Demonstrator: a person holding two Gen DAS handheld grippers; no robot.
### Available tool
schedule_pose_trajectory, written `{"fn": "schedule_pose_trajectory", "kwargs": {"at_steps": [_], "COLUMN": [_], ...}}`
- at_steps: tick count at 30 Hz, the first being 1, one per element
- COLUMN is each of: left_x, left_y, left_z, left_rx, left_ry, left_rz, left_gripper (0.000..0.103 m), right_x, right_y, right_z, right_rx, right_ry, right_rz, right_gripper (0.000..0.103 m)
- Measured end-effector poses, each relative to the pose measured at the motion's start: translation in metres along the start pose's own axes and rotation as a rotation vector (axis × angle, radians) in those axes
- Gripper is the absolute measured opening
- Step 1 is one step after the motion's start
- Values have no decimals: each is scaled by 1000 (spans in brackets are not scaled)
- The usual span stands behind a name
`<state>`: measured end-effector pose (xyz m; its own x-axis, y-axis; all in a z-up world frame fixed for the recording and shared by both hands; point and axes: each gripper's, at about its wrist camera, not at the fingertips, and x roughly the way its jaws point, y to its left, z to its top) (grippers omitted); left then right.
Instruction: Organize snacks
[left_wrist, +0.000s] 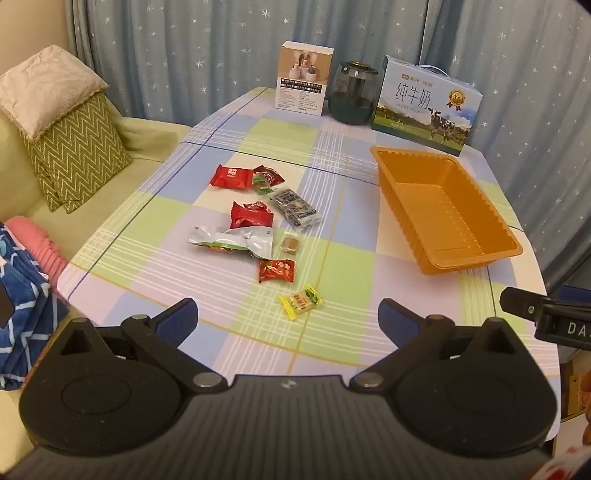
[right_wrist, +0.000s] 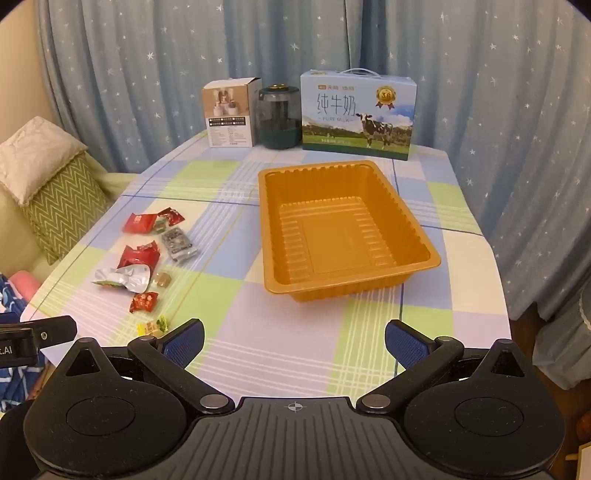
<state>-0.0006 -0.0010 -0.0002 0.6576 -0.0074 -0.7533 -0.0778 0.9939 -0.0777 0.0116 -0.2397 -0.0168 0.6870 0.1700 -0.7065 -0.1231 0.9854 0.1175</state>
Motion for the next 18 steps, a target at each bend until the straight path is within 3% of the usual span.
{"fn": "schedule_pose_trajectory", "kwargs": {"at_steps": [2,18], "left_x": [0,-3], "left_y": [0,-7], "left_z": [-1,0], "left_rx": [-3,15], "left_ry": [-4,-13], "left_rz": [-26,-8], "left_gripper": [103,103], "right_x": [-1,1], "right_y": [0,-2], "right_z": [0,-1], "right_rx": [4,14], "right_ry": [-6,1], "right_rz": [0,5], "right_gripper": [103,103]}}
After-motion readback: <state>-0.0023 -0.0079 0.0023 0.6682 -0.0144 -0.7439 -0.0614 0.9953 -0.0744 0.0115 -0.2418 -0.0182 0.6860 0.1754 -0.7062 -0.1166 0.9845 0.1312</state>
